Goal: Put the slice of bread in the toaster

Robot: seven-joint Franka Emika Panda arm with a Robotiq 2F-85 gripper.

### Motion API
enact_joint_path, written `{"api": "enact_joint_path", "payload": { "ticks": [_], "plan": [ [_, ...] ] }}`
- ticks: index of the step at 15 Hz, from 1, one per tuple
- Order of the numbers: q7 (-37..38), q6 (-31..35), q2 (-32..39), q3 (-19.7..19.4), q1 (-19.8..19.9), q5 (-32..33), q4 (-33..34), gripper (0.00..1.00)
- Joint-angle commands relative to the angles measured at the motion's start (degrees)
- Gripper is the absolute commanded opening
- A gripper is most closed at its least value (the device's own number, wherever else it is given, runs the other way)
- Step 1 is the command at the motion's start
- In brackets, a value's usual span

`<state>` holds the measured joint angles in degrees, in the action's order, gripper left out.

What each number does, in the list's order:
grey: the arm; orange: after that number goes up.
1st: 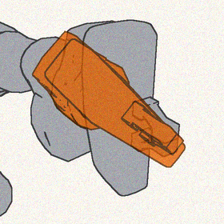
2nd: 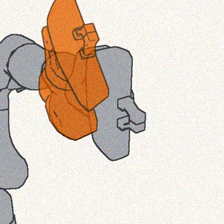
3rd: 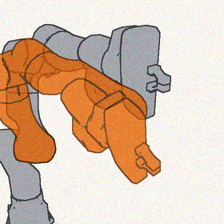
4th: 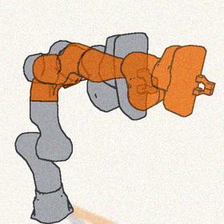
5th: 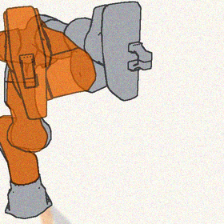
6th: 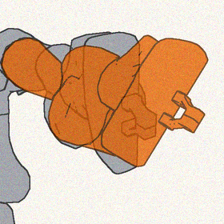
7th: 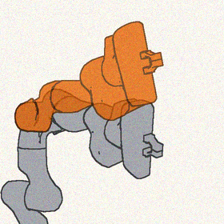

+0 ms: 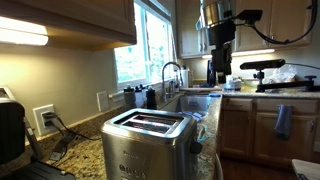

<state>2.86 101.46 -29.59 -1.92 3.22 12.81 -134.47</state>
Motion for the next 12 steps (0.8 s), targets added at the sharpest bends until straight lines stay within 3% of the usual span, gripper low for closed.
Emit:
{"api": "enact_joint_path", "payload": {
  "ticks": [1, 6, 12],
  "plan": [
    [0.3, 0.2, 0.8, 0.1, 0.5, 0.1, 0.8, 1.0],
    [3.9, 1.9, 1.9, -0.5, 2.2, 0.1, 1.6, 1.0],
    [13.9, 5.0, 3.6, 0.1, 5.4, -0.4, 1.7, 1.0]
  ]
}}
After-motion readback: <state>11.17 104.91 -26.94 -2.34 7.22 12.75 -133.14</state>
